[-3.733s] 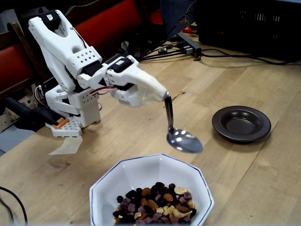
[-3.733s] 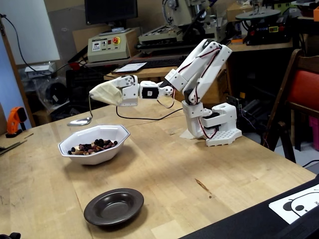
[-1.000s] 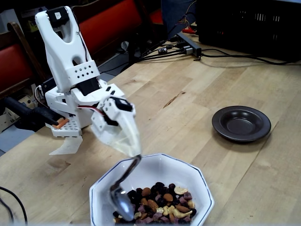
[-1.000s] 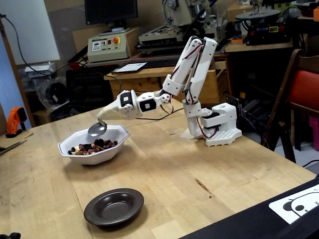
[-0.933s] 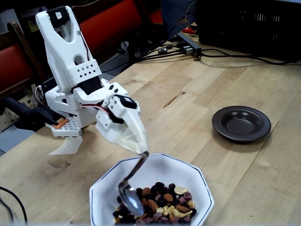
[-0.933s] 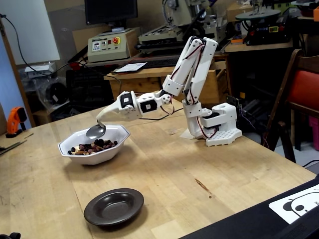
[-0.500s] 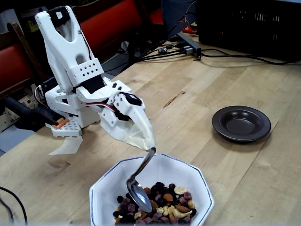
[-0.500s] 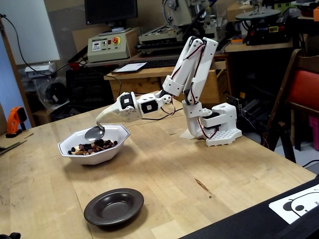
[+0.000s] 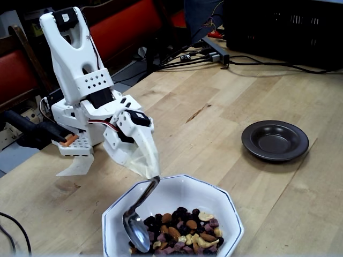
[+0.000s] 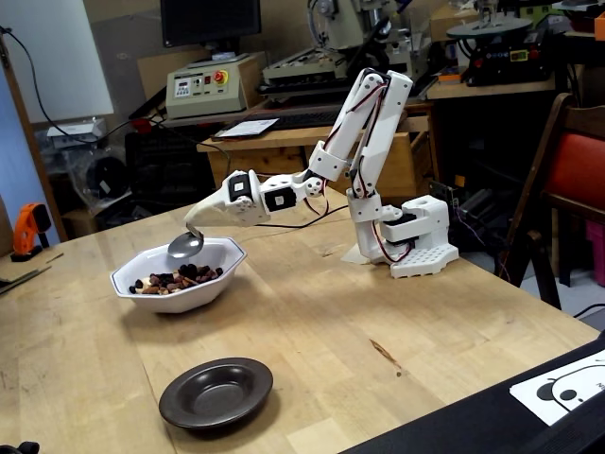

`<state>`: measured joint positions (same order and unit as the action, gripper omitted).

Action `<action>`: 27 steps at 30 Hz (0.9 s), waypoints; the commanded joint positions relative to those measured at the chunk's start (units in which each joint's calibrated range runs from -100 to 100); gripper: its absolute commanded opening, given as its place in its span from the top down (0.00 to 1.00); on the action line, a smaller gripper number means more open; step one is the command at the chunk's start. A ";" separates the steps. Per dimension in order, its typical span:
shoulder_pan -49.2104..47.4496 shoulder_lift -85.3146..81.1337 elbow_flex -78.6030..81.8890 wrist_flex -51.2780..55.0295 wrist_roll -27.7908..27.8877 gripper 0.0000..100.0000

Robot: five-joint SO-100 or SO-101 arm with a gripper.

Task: Use spoon to transfer food from the white bowl to brown plate

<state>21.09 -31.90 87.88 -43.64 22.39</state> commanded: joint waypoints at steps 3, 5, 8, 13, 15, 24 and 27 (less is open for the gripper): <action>1.20 -0.32 -0.45 -0.63 -0.29 0.97; 1.20 -0.23 -0.45 -0.47 -0.29 0.97; 1.20 0.88 -0.45 -0.47 0.00 0.97; 1.20 6.27 -0.62 -1.11 0.05 0.97; 1.20 7.81 -1.15 -1.11 -0.05 0.97; 1.13 11.66 -1.42 -1.11 -0.34 0.97; -0.13 11.66 -1.42 -1.11 -0.34 0.97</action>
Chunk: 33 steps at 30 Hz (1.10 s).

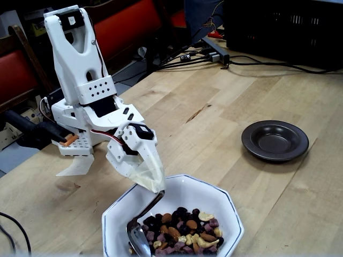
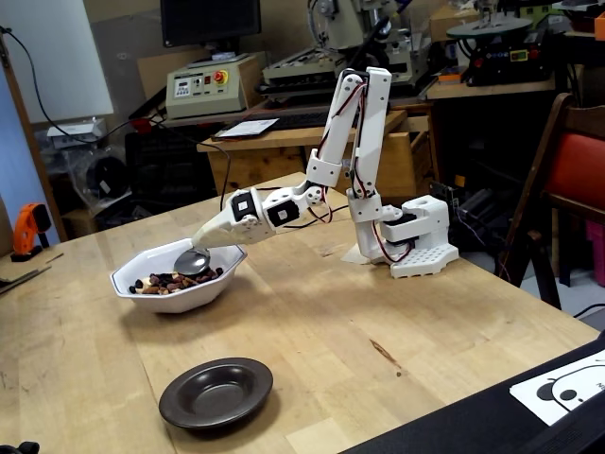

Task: Use spoon to transfer food from the white bowl to brown plate

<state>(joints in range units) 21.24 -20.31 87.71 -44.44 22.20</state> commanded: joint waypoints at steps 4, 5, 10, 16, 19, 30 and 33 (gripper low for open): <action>-5.69 0.07 -0.45 -0.30 -0.15 0.97; -7.31 -0.10 -0.45 -0.30 -0.20 0.97; -14.80 -0.44 -0.54 -0.30 -3.91 0.97; -17.31 0.07 -0.81 -0.30 -7.33 0.97; -17.31 0.16 -0.81 -0.30 -8.35 0.97; -17.24 -0.27 -1.34 -0.30 -14.55 0.97; -17.24 -0.53 -1.34 -0.30 -16.12 0.97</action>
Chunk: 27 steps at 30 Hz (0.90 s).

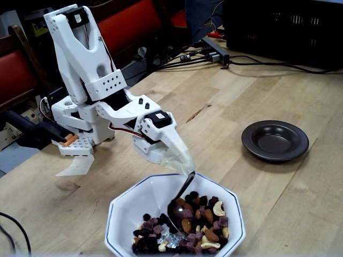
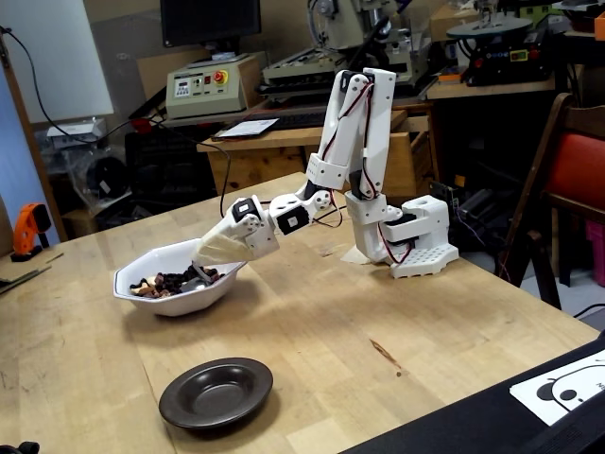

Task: Use spoon to transfer food from the white bowl to brown plate

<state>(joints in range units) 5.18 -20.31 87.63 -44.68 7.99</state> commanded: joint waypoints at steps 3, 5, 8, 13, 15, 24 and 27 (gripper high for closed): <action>-1.18 -0.62 -1.25 -0.14 -2.88 0.97; -1.18 -0.62 -1.25 -0.14 -3.27 0.97; -1.18 -0.70 -1.25 -0.14 -4.10 0.97; -1.18 -0.87 -1.34 -0.14 -6.84 0.97; -1.18 -1.56 -1.34 -0.22 -7.57 0.97; -1.18 -10.54 -1.25 -0.22 -8.25 0.97; -1.18 -11.74 -1.25 -0.22 -8.25 0.97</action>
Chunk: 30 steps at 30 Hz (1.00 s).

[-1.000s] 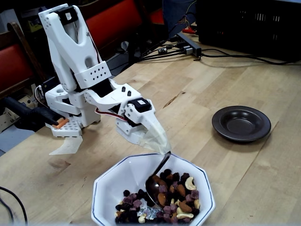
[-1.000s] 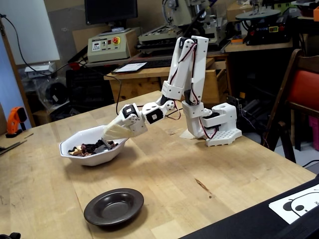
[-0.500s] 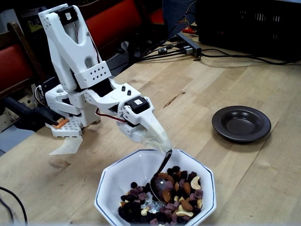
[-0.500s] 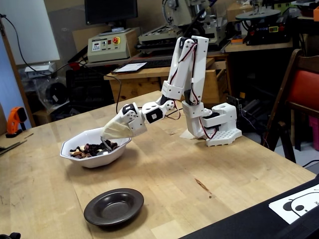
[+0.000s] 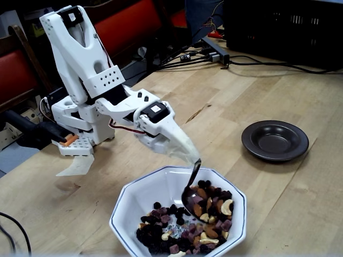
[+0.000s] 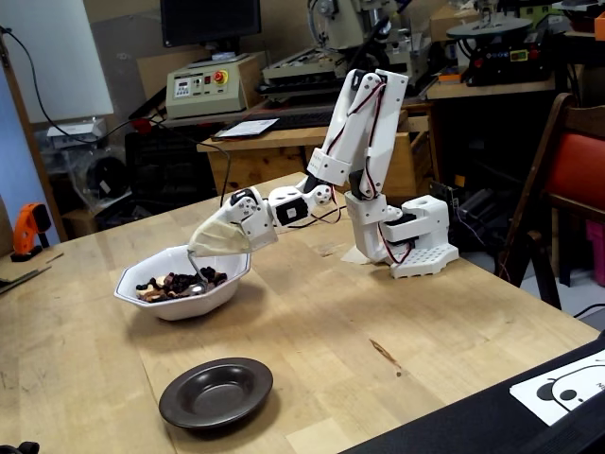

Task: Use spoon to transfer food from the white bowl to brown plate

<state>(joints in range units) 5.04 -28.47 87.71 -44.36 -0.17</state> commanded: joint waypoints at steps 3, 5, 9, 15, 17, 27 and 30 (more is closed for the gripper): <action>-1.04 -4.18 -1.34 -0.54 -0.10 0.97; -1.04 -4.27 -1.34 -0.54 -0.10 0.97; -0.96 -4.27 -1.34 -1.96 -0.05 0.97; -0.96 -3.50 -0.54 -11.45 0.20 0.97; -0.96 -3.50 -0.54 -13.43 0.20 0.97; -0.96 -3.50 -1.25 -15.64 0.15 0.97; -0.96 -3.67 -1.25 -15.48 0.10 0.97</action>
<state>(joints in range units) 4.60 -30.01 87.79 -58.57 -0.02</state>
